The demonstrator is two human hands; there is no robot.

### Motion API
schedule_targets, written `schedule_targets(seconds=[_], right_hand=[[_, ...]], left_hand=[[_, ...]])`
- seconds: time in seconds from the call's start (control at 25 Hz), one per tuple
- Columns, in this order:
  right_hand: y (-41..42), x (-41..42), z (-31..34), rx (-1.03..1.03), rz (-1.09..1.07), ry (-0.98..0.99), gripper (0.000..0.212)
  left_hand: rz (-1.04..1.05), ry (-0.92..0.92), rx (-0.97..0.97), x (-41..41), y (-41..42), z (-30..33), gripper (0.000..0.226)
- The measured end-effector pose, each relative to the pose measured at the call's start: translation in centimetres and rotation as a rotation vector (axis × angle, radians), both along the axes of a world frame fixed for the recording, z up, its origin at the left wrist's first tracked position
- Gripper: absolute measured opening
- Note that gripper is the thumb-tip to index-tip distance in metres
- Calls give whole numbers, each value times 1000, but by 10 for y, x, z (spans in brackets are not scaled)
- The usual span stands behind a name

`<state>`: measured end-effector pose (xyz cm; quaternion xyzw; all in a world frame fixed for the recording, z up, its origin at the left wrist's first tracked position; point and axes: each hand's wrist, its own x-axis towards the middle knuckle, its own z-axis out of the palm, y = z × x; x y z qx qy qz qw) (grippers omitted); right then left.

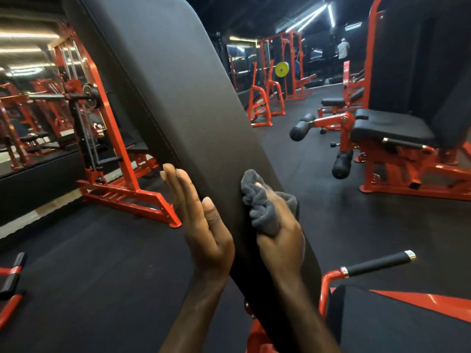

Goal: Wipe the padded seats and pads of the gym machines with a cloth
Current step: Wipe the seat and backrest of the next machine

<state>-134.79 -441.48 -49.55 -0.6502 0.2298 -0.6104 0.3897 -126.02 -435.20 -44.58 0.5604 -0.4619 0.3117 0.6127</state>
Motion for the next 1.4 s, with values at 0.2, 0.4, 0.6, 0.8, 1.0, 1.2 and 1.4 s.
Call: schedule_targets(seconds=[0.2,0.4,0.6,0.8,1.0,1.2,1.4], right_hand=[[15,-3,-5,-48,80,-22,69],[-38,4,10,148,-68,125,59],[-2,-6,-13,27,38,23,68],[-60,0,-5,233,-72,152,73],[-36,-3,-7,119,-13,104,64],[-71,6,1,275,-110,162,61],[-50,-6,-23,141,-2,142,61]], left_hand=[[-40,-37,0,9,0,-8,56],[-22,-43,22,8,-1,-4,56],[-60,-57,-2,11,-3,-7,55],[-59,-72,-12,11,-4,-6,55],[-81,-70,-26,10,-4,-7,56],[-78,-65,-13,11,-4,-8,56],[-76,-53,11,6,-2,-20,58]])
